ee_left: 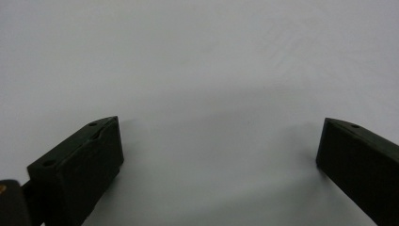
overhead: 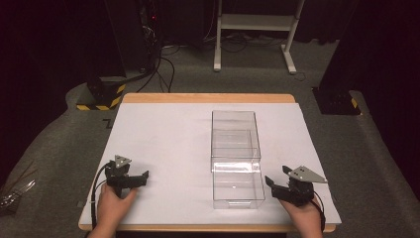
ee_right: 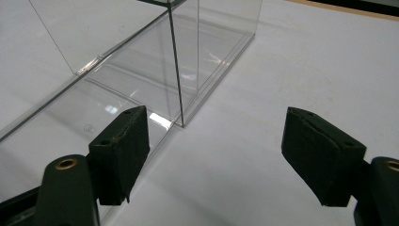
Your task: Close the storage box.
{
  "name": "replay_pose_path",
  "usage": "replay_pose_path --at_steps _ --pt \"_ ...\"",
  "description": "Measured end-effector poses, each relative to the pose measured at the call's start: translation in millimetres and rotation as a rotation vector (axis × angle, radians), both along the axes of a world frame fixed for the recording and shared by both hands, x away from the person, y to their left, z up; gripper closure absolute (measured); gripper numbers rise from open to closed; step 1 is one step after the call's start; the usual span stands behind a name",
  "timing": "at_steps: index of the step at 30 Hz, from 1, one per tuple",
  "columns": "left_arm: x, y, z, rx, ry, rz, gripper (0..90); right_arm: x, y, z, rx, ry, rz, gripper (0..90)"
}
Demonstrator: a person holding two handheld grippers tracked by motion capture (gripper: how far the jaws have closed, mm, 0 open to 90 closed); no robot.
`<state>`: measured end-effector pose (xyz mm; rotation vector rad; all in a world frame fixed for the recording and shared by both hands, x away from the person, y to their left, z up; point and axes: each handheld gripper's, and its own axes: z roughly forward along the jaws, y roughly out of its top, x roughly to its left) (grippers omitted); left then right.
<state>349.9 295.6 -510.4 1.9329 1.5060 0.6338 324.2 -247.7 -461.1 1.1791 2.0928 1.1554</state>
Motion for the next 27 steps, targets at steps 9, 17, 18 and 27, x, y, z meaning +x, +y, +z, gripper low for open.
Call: replay_pose_path --at_steps 9,17,18,27 --pt "-0.1 0.0 0.0 0.0 0.0 -0.001 1.3 -3.2 -2.2 3.3 0.024 -0.015 0.002 24.0" --pt "-0.1 0.0 0.0 0.0 0.0 0.0 1.3 -9.4 -2.7 7.7 0.027 -0.033 0.009 23.8" --pt "-0.1 0.0 0.0 0.0 0.0 -0.001 1.3 -10.3 -2.9 8.4 0.029 -0.035 0.011 23.8" --pt "-0.2 0.0 0.0 0.0 0.0 -0.001 1.3 -21.6 -3.3 16.7 0.056 -0.056 0.025 23.6"
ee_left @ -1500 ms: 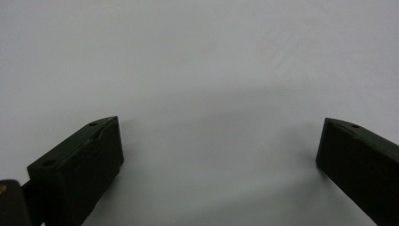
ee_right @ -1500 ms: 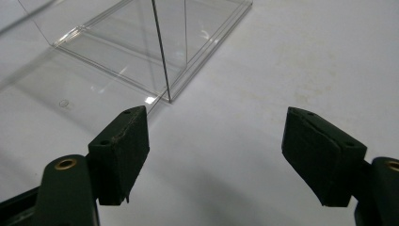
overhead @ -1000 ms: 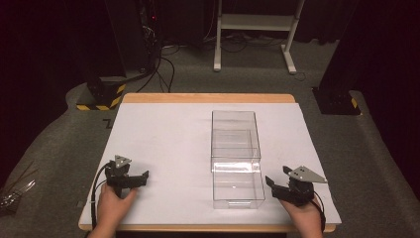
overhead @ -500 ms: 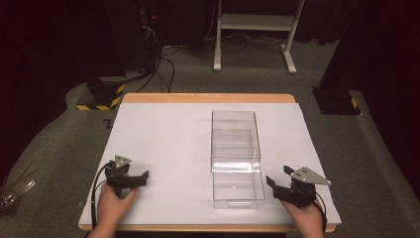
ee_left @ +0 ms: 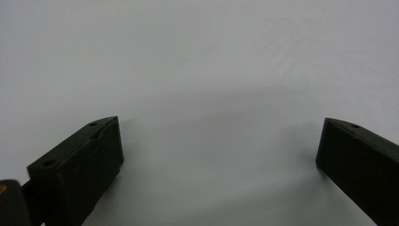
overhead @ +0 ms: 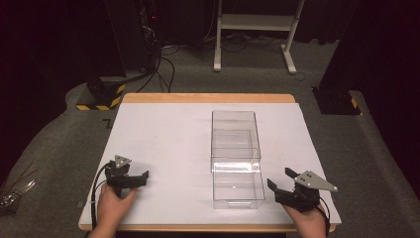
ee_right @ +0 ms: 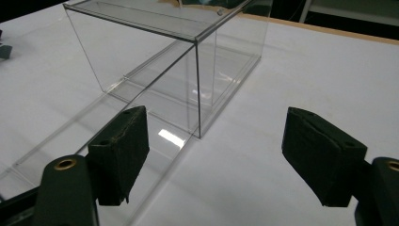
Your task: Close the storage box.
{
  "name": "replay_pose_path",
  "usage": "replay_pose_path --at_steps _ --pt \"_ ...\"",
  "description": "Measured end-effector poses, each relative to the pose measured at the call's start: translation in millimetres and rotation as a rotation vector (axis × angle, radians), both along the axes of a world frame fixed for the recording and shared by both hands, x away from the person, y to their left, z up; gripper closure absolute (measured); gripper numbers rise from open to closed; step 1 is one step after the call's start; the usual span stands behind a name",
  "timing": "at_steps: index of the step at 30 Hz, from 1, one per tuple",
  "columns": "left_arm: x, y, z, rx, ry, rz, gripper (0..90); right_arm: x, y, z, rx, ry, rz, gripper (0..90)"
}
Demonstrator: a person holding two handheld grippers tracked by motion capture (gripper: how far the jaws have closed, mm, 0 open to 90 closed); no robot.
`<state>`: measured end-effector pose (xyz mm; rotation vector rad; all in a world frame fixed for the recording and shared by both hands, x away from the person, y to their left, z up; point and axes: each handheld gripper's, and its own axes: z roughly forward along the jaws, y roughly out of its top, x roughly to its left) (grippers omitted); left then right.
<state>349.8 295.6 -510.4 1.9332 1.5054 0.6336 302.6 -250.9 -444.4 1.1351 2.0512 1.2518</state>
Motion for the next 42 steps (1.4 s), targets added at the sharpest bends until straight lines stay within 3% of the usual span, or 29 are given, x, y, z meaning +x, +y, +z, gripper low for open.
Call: replay_pose_path --at_steps 26,42 --pt "-0.1 -0.1 0.0 0.0 -0.001 0.0 1.4 -21.6 13.9 13.3 0.059 -0.027 0.082 23.5" --pt "0.0 0.0 0.0 0.0 0.0 0.0 1.4 -36.7 23.6 10.3 0.054 -0.025 0.129 23.5"
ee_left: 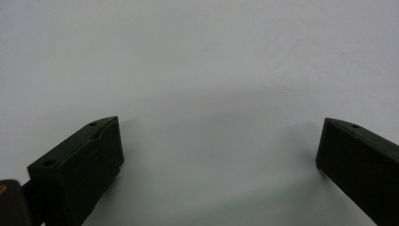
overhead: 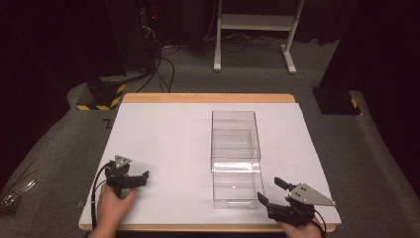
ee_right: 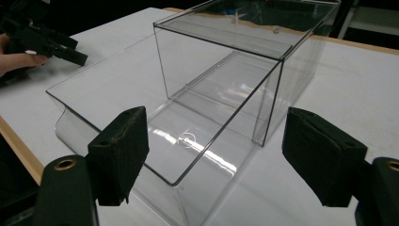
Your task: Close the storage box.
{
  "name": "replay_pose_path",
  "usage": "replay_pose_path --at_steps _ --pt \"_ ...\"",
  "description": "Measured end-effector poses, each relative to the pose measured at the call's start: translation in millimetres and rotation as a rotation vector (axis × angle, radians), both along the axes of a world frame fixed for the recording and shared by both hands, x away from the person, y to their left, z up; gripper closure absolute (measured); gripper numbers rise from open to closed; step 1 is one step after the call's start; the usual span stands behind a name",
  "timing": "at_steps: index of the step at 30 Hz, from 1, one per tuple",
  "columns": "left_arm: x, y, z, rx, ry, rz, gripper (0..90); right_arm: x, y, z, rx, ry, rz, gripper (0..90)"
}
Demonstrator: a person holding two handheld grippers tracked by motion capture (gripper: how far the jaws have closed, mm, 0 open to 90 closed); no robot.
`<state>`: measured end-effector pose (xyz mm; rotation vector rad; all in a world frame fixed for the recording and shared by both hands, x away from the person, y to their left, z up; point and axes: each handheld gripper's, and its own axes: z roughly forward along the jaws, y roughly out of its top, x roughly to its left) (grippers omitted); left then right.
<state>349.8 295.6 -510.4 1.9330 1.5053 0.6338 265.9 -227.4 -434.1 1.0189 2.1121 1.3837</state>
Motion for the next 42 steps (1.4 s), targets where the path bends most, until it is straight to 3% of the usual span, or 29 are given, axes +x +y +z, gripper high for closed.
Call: replay_pose_path --at_steps 10,15,21,42 --pt "0.0 0.0 0.0 0.0 0.0 0.0 1.4 -5.1 1.8 -1.6 0.0 -0.001 0.018 23.6" --pt "0.0 0.0 0.0 0.0 0.0 0.001 1.4 -9.1 2.0 -10.7 -0.008 0.028 0.025 23.9" --pt "0.1 0.0 0.0 0.0 0.0 0.0 1.3 -5.4 5.3 -15.3 -0.026 0.044 0.026 23.6" --pt "0.1 0.0 0.0 -0.001 0.0 0.0 1.4 9.2 18.3 -16.3 -0.012 0.021 0.011 23.7"
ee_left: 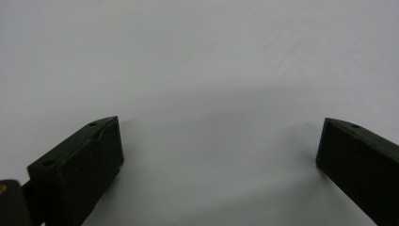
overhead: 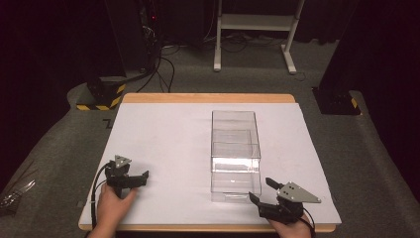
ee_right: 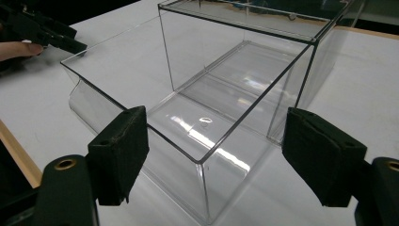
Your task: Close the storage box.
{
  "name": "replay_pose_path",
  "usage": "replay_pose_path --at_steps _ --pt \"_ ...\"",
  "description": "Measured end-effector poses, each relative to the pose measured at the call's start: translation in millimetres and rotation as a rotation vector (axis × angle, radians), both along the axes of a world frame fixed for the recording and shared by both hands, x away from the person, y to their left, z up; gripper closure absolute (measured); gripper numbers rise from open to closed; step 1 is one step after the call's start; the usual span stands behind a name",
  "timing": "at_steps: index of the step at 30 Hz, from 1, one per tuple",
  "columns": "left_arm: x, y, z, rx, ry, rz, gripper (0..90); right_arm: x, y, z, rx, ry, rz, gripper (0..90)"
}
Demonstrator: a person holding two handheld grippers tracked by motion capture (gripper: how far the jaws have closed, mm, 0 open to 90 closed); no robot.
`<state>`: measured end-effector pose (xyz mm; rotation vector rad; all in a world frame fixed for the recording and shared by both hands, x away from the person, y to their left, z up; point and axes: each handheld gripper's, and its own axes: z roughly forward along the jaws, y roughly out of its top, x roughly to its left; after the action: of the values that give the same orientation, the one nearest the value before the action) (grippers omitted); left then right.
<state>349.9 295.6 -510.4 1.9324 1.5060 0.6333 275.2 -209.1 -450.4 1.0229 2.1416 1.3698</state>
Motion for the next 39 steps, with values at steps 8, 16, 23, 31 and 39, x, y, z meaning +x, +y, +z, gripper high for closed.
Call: replay_pose_path --at_steps 8,16,23,31,39 --pt "0.0 0.0 0.0 0.0 0.0 0.0 1.3 -3.2 -0.2 -1.5 -0.008 -0.004 0.0 25.2" --pt "0.0 0.0 0.0 0.001 0.0 0.0 1.3 -5.6 -1.9 -7.1 -0.027 0.015 -0.002 25.9" --pt "0.0 0.0 0.0 0.0 0.0 0.0 1.3 -0.7 0.0 -10.8 -0.039 0.025 -0.01 25.4" --pt "0.0 0.0 0.0 0.0 0.0 0.0 1.3 3.7 -0.9 -10.3 -0.034 0.023 -0.028 25.1" --pt "0.0 0.0 0.0 0.0 0.0 0.0 1.3 10.1 -1.7 -11.2 -0.033 0.026 -0.041 25.0"
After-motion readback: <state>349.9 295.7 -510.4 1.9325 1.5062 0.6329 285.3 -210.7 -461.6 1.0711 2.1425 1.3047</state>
